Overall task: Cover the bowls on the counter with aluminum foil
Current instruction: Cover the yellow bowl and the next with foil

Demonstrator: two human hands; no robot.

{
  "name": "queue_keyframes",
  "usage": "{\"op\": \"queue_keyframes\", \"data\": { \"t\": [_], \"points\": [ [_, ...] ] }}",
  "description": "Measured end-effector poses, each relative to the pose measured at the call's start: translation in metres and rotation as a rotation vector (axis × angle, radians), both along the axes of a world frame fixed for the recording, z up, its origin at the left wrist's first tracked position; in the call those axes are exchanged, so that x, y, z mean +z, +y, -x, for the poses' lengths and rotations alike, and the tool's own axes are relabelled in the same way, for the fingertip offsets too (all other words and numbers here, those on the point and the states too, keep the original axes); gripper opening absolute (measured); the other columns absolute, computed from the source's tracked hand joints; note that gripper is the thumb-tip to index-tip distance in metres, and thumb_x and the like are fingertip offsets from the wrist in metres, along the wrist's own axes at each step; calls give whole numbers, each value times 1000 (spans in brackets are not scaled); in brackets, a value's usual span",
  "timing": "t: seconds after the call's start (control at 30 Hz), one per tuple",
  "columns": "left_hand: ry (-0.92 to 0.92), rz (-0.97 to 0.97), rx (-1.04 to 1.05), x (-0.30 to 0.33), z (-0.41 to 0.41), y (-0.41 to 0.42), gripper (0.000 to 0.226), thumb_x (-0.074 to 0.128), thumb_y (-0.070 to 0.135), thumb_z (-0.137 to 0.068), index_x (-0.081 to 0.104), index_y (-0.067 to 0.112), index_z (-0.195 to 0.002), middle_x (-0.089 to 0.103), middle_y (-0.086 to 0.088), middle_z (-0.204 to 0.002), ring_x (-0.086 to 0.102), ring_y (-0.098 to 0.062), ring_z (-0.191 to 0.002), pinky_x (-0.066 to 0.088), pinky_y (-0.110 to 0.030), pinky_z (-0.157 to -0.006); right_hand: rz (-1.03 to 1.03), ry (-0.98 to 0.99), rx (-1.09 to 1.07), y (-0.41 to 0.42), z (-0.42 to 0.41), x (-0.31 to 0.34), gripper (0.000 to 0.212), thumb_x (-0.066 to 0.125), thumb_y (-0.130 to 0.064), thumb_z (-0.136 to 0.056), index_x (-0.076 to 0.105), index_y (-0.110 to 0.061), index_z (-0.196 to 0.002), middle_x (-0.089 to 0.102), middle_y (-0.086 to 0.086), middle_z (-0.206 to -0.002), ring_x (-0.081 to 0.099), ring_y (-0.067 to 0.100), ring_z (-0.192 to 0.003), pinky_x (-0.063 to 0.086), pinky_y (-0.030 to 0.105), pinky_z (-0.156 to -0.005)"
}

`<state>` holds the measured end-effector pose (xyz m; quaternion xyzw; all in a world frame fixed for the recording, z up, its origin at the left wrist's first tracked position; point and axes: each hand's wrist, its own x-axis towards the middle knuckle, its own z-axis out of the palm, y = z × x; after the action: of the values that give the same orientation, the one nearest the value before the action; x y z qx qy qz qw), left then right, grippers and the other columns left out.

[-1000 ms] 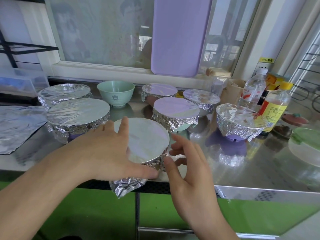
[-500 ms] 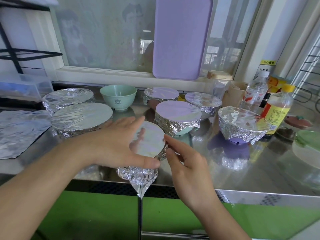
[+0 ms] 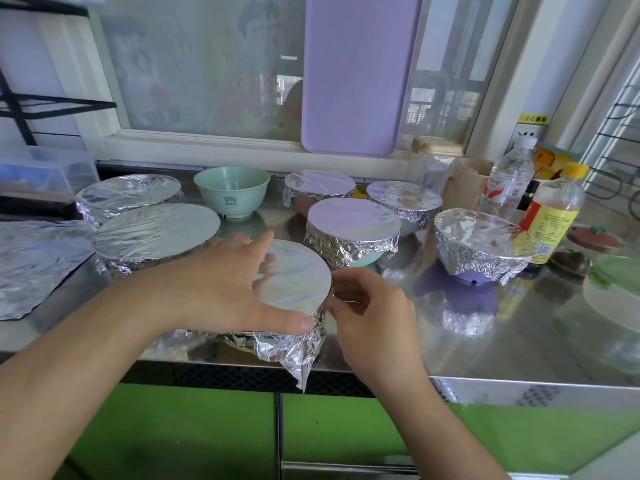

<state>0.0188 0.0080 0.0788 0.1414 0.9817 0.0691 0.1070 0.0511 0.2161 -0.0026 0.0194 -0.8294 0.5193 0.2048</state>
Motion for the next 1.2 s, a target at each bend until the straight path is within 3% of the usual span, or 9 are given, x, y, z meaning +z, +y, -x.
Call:
{"op": "queue_keyframes", "data": {
  "t": [0.17,0.33,0.47,0.73,0.8,0.9,1.03,1.1,1.2],
  "points": [
    [1,2,-2,0,-2,3,150,55,104,-53,-15,32,-164,8,14,-168,8,-9,-156,23,-34,-123,-62,2,-7,0,3,2,22,80,-6,-88,74,-25,-96,75,-17,-82,70,-2,-81,52,11,-75],
    [19,1,7,-4,0,4,156,51,108,-47,-15,29,-164,6,12,-169,5,-10,-157,21,-38,-126,-94,159,-76,-9,-15,-10,16,71,-10,-93,65,-25,-92,69,-12,-85,66,8,-83,50,18,-71],
    [21,-7,9,-6,0,3,156,50,109,-46,-14,29,-164,9,13,-167,6,-10,-156,21,-36,-125,107,99,102,-16,-31,-17,18,71,-11,-96,64,-27,-90,70,-9,-91,68,16,-90,55,27,-74],
    [28,-18,-2,-6,-1,3,152,54,106,-49,-11,29,-164,15,12,-164,11,-10,-154,24,-36,-123,-98,-43,122,-17,-29,-19,29,82,-20,-82,53,-24,-83,68,-3,-77,65,18,-69,53,38,-67],
    [27,-21,-3,-5,-2,3,152,51,107,-46,-7,30,-164,16,11,-163,13,-10,-153,25,-36,-122,-92,-48,126,-22,-33,-18,34,81,-22,-78,49,-26,-88,67,-2,-75,63,20,-68,52,36,-62],
    [39,-20,-7,-5,-1,4,150,49,107,-44,-1,30,-162,21,12,-159,18,-10,-150,27,-36,-121,-85,-35,93,-26,-35,-20,42,83,-19,-77,46,-30,-93,65,-5,-75,61,15,-70,45,20,-56],
    [26,-14,0,-5,-2,4,151,54,105,-52,-11,27,-164,15,14,-163,12,-9,-153,24,-34,-123,-85,-22,51,-27,-34,-25,42,80,-12,-85,44,-32,-94,65,-12,-76,62,8,-72,43,16,-58],
    [19,-11,3,-6,-2,4,153,52,106,-50,-13,28,-164,12,14,-165,10,-10,-155,22,-35,-124,-105,-2,43,-27,-34,-27,39,77,-13,-87,43,-30,-94,65,-9,-74,62,13,-71,45,20,-58],
    [17,-6,8,-7,-1,3,157,46,109,-45,-14,27,-165,10,13,-167,8,-11,-156,21,-37,-126,-212,40,6,-28,-37,-31,34,66,-15,-88,36,-31,-97,61,-8,-77,57,18,-68,44,40,-61]
  ]
}}
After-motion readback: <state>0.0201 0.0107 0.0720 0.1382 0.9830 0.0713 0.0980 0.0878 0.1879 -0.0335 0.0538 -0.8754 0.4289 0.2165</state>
